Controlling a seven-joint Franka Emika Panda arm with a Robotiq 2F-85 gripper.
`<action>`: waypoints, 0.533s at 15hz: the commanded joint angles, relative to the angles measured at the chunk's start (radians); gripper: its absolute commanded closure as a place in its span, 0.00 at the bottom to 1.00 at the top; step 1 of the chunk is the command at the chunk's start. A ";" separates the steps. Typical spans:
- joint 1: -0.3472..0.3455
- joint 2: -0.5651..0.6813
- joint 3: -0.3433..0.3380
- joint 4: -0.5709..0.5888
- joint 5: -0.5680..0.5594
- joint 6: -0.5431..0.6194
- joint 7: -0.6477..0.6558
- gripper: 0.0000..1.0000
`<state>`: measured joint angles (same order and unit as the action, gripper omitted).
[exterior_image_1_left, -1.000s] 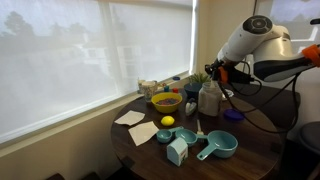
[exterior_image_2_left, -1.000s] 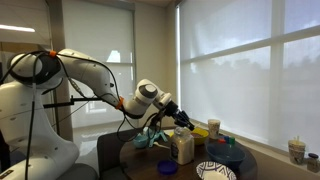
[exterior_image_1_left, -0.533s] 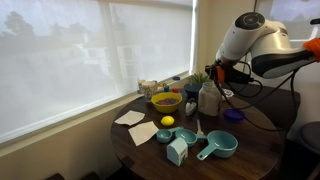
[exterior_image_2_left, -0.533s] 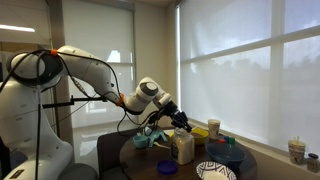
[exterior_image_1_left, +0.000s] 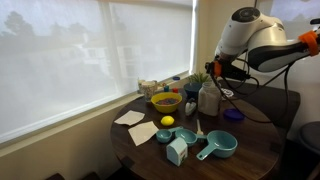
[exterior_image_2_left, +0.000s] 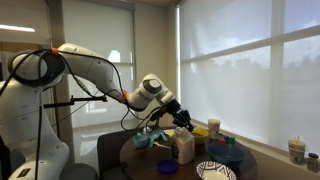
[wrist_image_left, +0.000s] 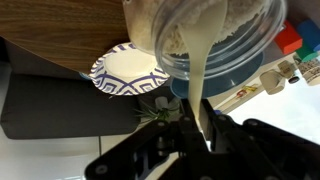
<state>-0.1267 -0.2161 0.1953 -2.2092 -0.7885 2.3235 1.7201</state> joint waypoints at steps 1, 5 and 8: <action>0.047 0.032 -0.043 0.050 0.066 -0.051 0.013 0.97; 0.056 0.042 -0.055 0.073 0.092 -0.080 0.031 0.97; 0.059 0.046 -0.063 0.094 0.106 -0.097 0.048 0.97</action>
<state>-0.0910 -0.1962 0.1514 -2.1626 -0.7108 2.2616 1.7361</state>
